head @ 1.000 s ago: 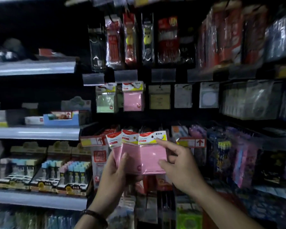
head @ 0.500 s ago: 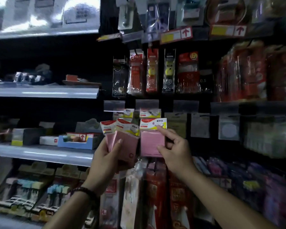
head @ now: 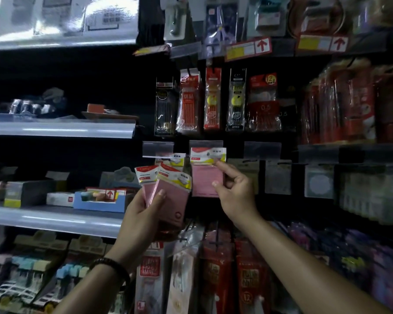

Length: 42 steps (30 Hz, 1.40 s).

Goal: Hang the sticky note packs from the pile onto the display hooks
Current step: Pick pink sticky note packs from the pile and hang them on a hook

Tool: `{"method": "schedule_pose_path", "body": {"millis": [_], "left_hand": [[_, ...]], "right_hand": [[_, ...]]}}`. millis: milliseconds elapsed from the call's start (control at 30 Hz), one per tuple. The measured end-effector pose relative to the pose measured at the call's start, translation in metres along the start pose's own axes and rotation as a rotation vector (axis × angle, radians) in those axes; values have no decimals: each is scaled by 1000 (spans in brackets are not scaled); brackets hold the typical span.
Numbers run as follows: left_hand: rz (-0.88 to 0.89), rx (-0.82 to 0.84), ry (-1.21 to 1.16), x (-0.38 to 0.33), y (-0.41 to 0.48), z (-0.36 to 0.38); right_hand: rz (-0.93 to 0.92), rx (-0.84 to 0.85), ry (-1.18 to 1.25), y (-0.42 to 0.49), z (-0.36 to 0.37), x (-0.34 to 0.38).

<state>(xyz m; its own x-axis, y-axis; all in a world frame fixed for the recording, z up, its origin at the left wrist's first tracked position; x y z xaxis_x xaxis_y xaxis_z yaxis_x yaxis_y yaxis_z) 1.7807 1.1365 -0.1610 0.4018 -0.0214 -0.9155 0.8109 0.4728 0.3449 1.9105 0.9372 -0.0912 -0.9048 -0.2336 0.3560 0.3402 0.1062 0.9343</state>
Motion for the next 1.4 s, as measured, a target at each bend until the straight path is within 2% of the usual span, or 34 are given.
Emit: {"method": "schedule_pose_path", "body": {"millis": [233,400,600,700,800,867,933,1033,1133,1200,1400], "left_hand": [[28,-8,-8,-6,2,1],[40,13,-21,-10,0,-1],[43,2,-3,-11,2,1],[16,18,-6,-7,4,6],[-25,59,-36,1,4,13],[-42,94,-61,5,2,19],[-47,108,-91,7,2,23],[-75,117,-126,12,1,30],[-103,158,-154,15,0,44],[-90,171,-147,15,-3,53],[6,56,79,8,-6,48]], "right_hand": [[81,5,-40,11,7,-20],[20,97,-127,19,13,-11],[76,259,-615,26,13,-19],[189,325,-705,28,15,-29],[201,501,-966,21,22,-28],[201,458,-1000,15,14,-15],[89,339,-915,7,8,6],[-62,227,-612,-15,8,21],[-5,321,-259,-43,30,6],[50,302,-74,-54,36,-1],[75,180,-12,-50,16,-8]]}}
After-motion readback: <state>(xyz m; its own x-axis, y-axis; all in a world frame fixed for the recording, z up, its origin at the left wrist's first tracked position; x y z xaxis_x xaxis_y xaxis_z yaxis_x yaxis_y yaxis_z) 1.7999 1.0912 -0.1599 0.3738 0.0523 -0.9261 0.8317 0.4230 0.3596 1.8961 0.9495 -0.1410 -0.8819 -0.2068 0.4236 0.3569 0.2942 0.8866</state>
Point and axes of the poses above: each hand's wrist, its own y-axis towards the middle knuckle, its own z-axis out of the palm, x = y × z, the point moved 10 cm from there along y, towards the middle knuckle, and after that the axes turned 12 degrees about -z, right-handed, at the moved point
